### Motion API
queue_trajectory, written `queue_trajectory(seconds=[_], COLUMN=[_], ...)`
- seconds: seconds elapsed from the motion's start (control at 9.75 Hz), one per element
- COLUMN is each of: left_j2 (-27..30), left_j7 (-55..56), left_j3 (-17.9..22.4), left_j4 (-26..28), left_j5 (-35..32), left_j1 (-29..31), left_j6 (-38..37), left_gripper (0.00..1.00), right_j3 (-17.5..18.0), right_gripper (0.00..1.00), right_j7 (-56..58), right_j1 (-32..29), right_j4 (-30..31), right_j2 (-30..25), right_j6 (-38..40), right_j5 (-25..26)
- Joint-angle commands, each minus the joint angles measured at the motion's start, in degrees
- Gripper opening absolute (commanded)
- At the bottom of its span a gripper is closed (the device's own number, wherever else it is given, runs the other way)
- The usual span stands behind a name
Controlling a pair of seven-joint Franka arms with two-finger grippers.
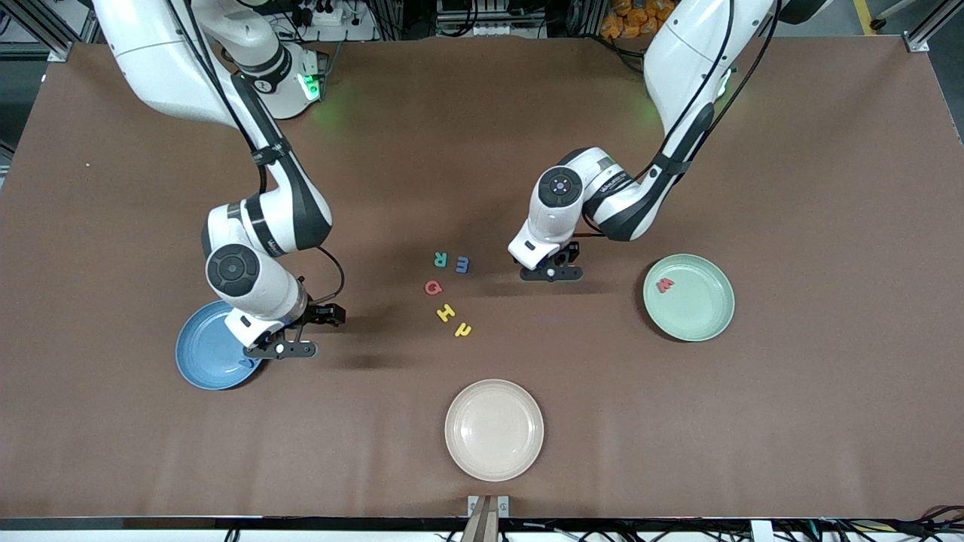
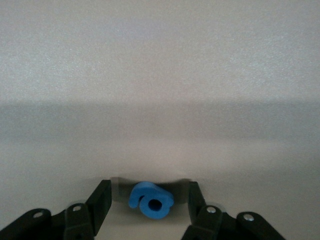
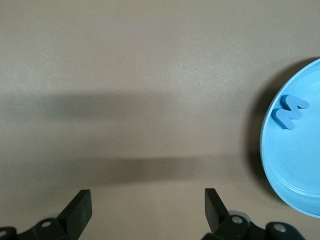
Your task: Sort uppercase to blue plate, lowercase to green plate
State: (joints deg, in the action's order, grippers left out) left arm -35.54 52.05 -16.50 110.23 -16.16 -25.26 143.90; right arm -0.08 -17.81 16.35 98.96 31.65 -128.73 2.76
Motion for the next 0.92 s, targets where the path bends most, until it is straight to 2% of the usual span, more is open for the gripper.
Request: queue_trajectory(seconds=[0.0, 0.31, 0.51, 0.82], left_j2=[1.4, 1.1, 1.1, 1.1], left_j7=[0.9, 0.8, 0.9, 0.9], left_j3=[-0.5, -0.5, -0.5, -0.5], left_j4=[1.2, 1.1, 1.1, 1.1], left_j5=[0.9, 0.9, 0.9, 0.9], left_j1=[0.4, 0.7, 0.9, 0.9], left_j6=[-0.5, -0.5, -0.5, -0.5], left_gripper=[0.7, 0.68, 0.61, 0.6], right_j3=[0.0, 0.0, 0.0, -0.1], right_gripper=[1.0, 1.0, 1.0, 1.0], right_j7=[-1.2, -1.2, -1.1, -1.0], right_j1=[0.1, -1.0, -1.8, -2.6], right_j4=[0.2, 0.2, 0.2, 0.4], right_j2=[-0.3, -0.3, -1.0, -0.6], right_j6=[-0.2, -0.1, 0.6, 0.3], right_j5=[0.3, 0.3, 0.3, 0.8])
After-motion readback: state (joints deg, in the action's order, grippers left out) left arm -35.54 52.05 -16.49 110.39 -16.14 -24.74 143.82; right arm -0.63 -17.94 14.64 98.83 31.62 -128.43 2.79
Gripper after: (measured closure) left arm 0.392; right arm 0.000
